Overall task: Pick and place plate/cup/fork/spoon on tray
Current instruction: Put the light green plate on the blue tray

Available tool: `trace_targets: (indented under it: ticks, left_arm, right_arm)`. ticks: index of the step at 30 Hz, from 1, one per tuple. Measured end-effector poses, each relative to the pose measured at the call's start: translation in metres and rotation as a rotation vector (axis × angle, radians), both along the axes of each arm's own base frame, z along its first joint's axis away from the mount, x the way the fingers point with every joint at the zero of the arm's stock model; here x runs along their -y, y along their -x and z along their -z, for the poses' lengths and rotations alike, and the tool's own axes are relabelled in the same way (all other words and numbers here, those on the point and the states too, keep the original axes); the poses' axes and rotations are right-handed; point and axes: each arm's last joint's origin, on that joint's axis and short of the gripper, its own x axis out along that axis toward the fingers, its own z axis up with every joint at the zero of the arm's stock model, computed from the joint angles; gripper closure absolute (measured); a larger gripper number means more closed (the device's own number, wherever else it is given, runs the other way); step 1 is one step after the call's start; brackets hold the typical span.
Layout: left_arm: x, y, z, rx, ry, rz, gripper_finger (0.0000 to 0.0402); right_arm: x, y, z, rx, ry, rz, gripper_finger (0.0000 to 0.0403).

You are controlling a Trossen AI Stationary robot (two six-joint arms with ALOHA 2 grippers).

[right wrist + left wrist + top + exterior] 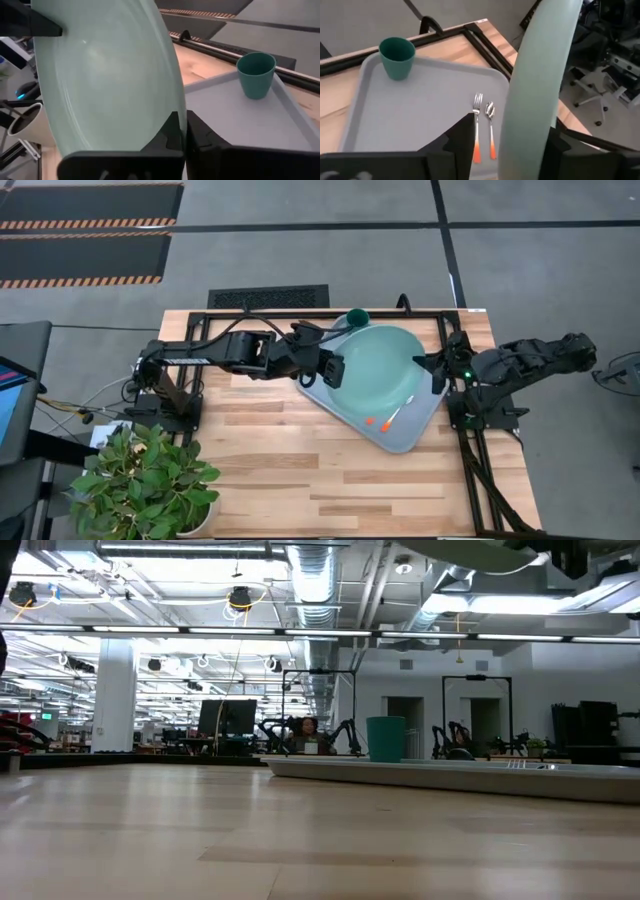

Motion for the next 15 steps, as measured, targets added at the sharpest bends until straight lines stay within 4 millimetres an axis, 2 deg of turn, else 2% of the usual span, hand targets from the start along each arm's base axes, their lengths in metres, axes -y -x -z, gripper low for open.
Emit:
trace_targets:
  ticks: [6,9,13,15]
  left_arm:
    - [-0.0006,-0.0002,0.0007,-0.018,-0.035,0.006,0.0273]
    - [-0.0005,-0.0002,0.0006,-0.021,-0.041,0.012,0.0306]
    - [-0.0016,-0.005,0.0065,-0.053,-0.063,0.02,0.0376]
    - [-0.0037,-0.006,0.0099,-0.075,-0.067,0.018,0.0391]
  right_arm:
    - [0.0011,0.0,0.0004,-0.004,-0.005,0.005,0.04]
    - [0.0011,0.0,0.0003,-0.003,-0.005,0.004,0.0399]
    - [0.0014,0.0005,0.0012,-0.015,0.001,0.005,0.0399]
    - [0.0013,0.0006,0.0013,-0.017,0.004,0.005,0.0397]
